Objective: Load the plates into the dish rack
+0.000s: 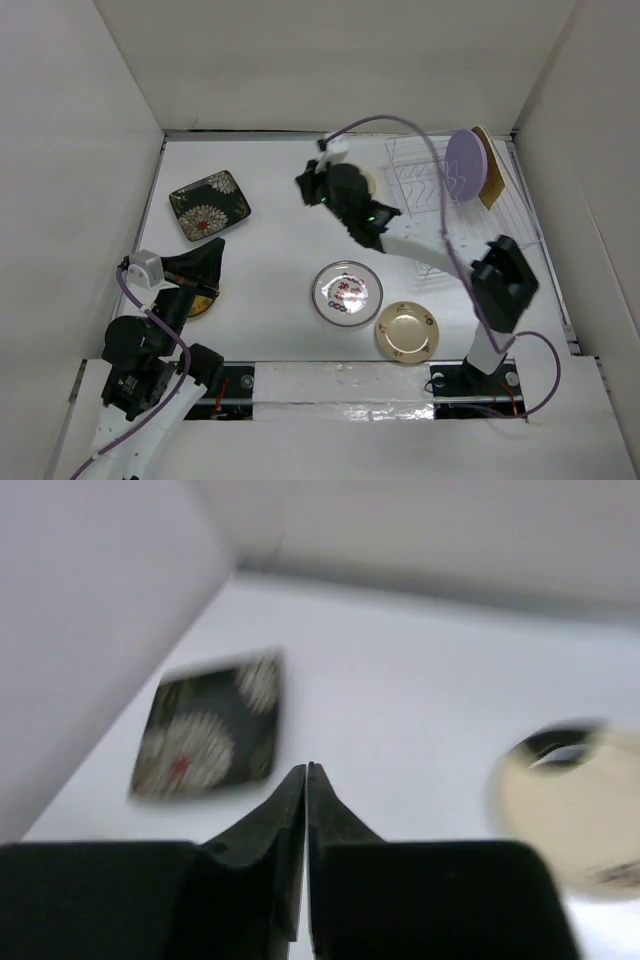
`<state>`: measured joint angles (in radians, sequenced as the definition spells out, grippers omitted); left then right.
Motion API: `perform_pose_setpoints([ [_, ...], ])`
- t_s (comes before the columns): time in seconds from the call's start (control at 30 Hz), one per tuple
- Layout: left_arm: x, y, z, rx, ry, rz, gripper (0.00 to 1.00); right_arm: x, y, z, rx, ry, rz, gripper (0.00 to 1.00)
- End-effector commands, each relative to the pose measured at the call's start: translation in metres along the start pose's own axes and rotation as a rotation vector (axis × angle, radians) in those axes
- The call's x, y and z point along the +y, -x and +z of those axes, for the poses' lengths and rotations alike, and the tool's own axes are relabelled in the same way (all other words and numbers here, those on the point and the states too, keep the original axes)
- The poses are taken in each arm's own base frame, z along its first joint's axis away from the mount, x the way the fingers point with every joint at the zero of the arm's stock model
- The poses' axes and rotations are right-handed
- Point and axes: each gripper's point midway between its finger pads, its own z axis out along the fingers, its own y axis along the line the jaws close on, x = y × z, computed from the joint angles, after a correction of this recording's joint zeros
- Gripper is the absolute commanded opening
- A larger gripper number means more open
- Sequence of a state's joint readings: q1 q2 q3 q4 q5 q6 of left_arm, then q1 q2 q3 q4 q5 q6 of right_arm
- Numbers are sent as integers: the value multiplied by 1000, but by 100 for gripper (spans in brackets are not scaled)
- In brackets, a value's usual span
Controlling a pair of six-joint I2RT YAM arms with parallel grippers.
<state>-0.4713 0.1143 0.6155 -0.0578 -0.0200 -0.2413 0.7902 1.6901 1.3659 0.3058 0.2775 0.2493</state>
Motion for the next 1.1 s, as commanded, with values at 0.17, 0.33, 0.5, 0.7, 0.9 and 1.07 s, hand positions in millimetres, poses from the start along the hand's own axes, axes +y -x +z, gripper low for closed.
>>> perform_pose_setpoints([
  [0.17, 13, 23, -1, -91, 83, -10, 0, 140, -215, 14, 535, 273, 318, 63],
  [0.33, 13, 12, 9, -42, 77, 6, 0, 192, -267, 3, 652, 375, 391, 68],
  [0.5, 11, 9, 12, -28, 70, 7, 0, 222, -316, -12, 753, 428, 468, 69],
  [0.7, 12, 9, 10, -29, 74, 8, 0, 248, -338, -16, 800, 458, 526, 68],
  [0.9, 12, 14, 7, -49, 71, 10, 1, 269, -342, -24, 812, 514, 574, 20],
  [1.07, 10, 16, 5, -57, 62, 11, 1, 248, -295, -25, 673, 465, 574, 0],
])
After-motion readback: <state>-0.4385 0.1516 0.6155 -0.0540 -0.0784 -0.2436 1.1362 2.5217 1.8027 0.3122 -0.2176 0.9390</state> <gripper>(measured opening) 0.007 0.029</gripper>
